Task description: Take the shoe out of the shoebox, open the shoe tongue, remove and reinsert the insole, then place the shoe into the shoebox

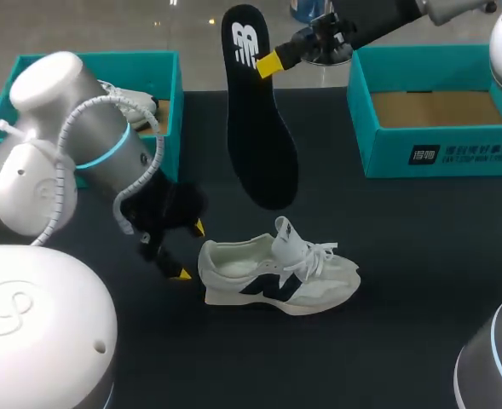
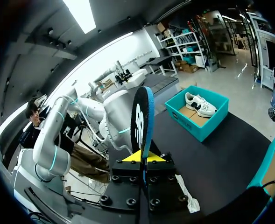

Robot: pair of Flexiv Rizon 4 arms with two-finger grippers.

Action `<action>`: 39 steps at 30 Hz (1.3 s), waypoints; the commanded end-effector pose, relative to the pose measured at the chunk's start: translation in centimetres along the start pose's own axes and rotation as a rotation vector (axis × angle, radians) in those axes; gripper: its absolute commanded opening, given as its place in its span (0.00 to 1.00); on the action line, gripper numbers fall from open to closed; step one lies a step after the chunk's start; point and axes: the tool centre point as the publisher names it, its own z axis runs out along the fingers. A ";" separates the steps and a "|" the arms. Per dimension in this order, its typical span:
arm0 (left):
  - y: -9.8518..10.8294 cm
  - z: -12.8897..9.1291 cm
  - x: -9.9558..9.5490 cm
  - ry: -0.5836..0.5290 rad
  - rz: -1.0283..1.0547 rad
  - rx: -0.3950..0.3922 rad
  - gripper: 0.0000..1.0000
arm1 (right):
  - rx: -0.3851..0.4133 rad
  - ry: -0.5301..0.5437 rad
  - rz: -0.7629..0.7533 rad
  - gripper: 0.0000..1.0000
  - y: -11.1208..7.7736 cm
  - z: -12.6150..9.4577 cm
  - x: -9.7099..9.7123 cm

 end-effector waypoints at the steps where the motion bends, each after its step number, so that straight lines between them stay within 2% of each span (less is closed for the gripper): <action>1: -1.0 -0.2 -0.8 0.009 -0.002 -0.077 1.00 | 0.001 -0.002 0.001 0.00 0.0 0.2 0.0; 9: -0.9 -0.4 -1.2 -0.006 -0.021 -0.078 1.00 | -0.005 -0.005 0.003 0.00 0.0 0.0 0.1; 15: -0.9 -0.4 -1.2 -0.006 -0.021 -0.078 1.00 | -0.014 -0.034 0.016 0.00 0.6 -1.8 1.4; 23: -0.9 -0.4 -1.2 -0.006 -0.021 -0.078 1.00 | -0.008 -0.091 0.029 0.00 1.1 -5.2 3.4; 39: -0.9 -0.4 -1.2 -0.006 -0.021 -0.078 1.00 | -0.004 -0.071 0.036 0.00 0.7 -4.6 3.6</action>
